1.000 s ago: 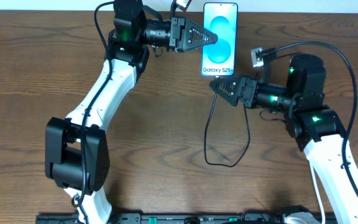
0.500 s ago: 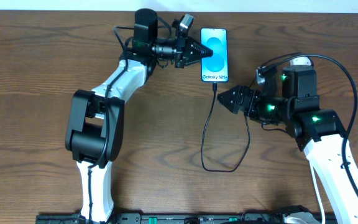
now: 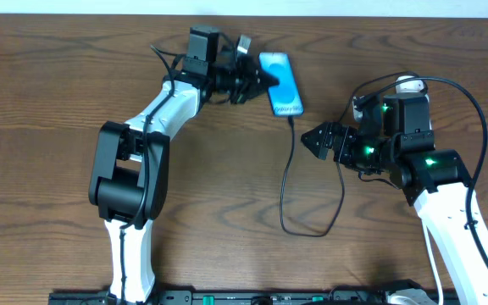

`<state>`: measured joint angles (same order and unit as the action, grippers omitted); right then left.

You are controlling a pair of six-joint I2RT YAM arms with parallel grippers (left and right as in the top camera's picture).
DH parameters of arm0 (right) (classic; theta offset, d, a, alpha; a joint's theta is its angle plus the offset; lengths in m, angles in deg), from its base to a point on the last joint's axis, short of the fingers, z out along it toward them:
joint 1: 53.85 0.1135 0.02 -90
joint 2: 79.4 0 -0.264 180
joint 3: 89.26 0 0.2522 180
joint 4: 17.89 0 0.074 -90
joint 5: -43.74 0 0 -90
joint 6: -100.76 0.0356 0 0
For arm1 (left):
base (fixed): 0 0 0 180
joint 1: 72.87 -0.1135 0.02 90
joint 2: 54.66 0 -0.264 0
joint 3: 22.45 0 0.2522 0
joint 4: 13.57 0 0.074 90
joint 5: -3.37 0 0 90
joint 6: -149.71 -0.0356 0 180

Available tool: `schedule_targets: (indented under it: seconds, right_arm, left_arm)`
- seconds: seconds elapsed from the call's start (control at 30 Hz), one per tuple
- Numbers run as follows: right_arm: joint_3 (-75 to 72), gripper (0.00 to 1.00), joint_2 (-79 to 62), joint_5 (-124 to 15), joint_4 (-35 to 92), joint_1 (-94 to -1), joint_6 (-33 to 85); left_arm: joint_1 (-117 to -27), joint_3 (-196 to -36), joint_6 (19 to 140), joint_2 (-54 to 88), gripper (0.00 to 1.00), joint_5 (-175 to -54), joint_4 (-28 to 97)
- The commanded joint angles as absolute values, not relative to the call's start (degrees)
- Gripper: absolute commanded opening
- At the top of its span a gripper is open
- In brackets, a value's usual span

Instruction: Plug charger to phone and switch on socket

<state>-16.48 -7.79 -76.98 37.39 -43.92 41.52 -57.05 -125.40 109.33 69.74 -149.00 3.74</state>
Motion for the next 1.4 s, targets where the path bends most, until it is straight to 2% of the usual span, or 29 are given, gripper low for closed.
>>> schedule_targets:
  seconds: [0.0, 0.27, 0.5, 1.37]
  right_arm:
    - [-16.26, 0.99, -7.66, -76.15, 37.47, -43.78, 40.25]
    - [-16.26, 0.99, -7.63, -76.15, 37.47, -43.68, 40.19]
    - [-16.28, 0.99, -7.48, -76.17, 38.15, -43.65, 39.09]
    - [-16.28, 0.99, -7.37, -76.19, 38.96, -43.63, 38.75]
  left_arm:
    - [-56.37, -126.31, 97.49, 68.82, 0.07, -148.1, 11.91]
    - [-54.1, -126.29, 82.51, 68.82, 0.07, -150.9, 27.67]
    - [-53.38, -126.29, 77.16, 68.84, 0.07, -133.44, 35.39]
    - [-50.49, -125.53, 74.75, 69.65, 0.07, -133.7, 36.98]
